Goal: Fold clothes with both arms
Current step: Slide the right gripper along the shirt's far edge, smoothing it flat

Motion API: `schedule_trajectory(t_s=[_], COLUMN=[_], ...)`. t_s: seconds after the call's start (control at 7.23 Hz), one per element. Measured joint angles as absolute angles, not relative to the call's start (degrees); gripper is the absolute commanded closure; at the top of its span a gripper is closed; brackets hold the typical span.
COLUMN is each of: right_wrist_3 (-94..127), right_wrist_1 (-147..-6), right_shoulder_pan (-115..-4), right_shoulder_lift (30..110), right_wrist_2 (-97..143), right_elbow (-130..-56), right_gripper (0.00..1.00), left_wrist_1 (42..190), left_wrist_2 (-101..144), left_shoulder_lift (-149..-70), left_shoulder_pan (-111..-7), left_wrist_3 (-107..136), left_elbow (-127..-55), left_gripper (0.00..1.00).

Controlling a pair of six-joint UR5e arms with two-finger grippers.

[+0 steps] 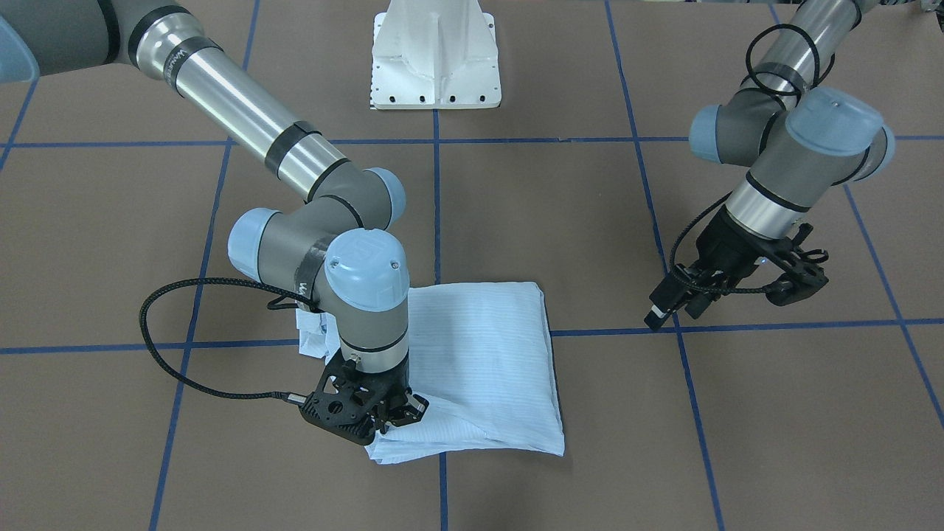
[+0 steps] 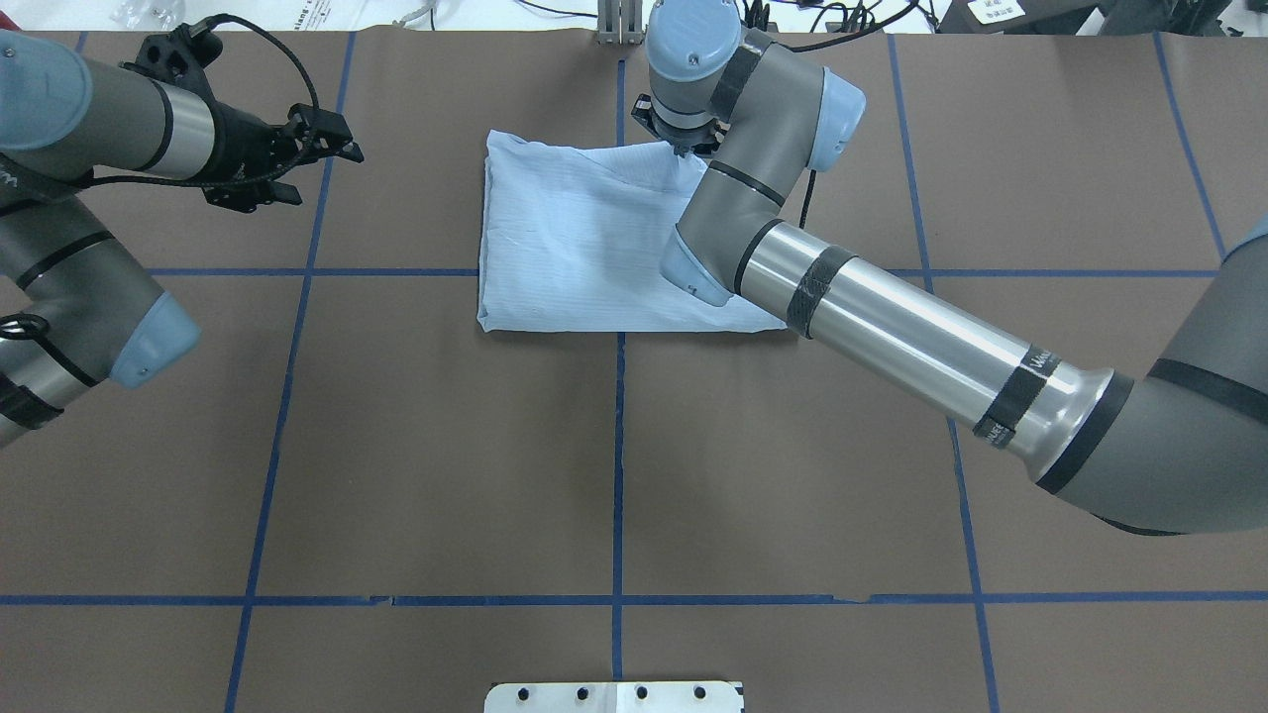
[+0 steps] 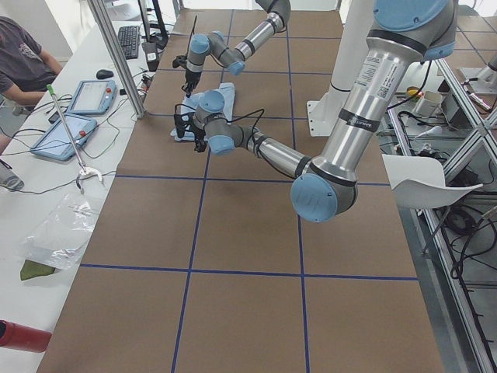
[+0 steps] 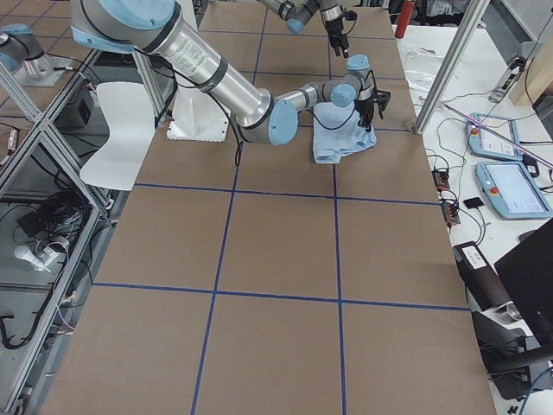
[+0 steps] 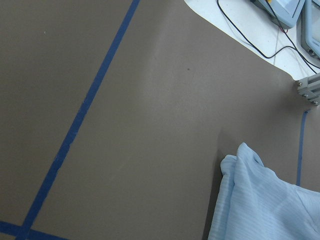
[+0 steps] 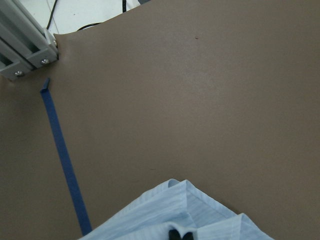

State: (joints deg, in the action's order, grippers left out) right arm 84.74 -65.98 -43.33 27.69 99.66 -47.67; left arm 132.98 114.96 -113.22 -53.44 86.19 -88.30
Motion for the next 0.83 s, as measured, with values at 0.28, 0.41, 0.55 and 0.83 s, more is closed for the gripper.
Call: schedule_trajectory(t_s=[0.28, 0.41, 0.55, 0.83], right_wrist_3=[82.39, 80.08, 77.84, 73.31], right_wrist_1=[-64.52, -64.12, -64.02, -64.78], right_shoulder_pan=[-43.36, -43.51, -44.45, -47.37], right_shoulder_lift=[27.19, 26.43, 25.67, 25.81], right_wrist_2=[99.67, 99.71, 101.31, 106.49], right_elbow=[-45.56, -44.3, -43.56, -43.48], right_gripper=[0.01, 0.01, 0.0, 0.0], left_wrist_1=[132.98, 132.98, 132.98, 132.98], left_wrist_2=[114.96, 114.96, 114.96, 115.03], left_shoulder_lift=[-113.21, -113.2, -113.2, -113.18], left_shoulder_pan=[-53.4, -53.41, -53.43, -53.47], left_wrist_3=[86.12, 86.1, 86.11, 85.89], left_elbow=[-88.13, -88.12, -88.13, -88.44], left_gripper=[0.0, 0.0, 0.0, 0.0])
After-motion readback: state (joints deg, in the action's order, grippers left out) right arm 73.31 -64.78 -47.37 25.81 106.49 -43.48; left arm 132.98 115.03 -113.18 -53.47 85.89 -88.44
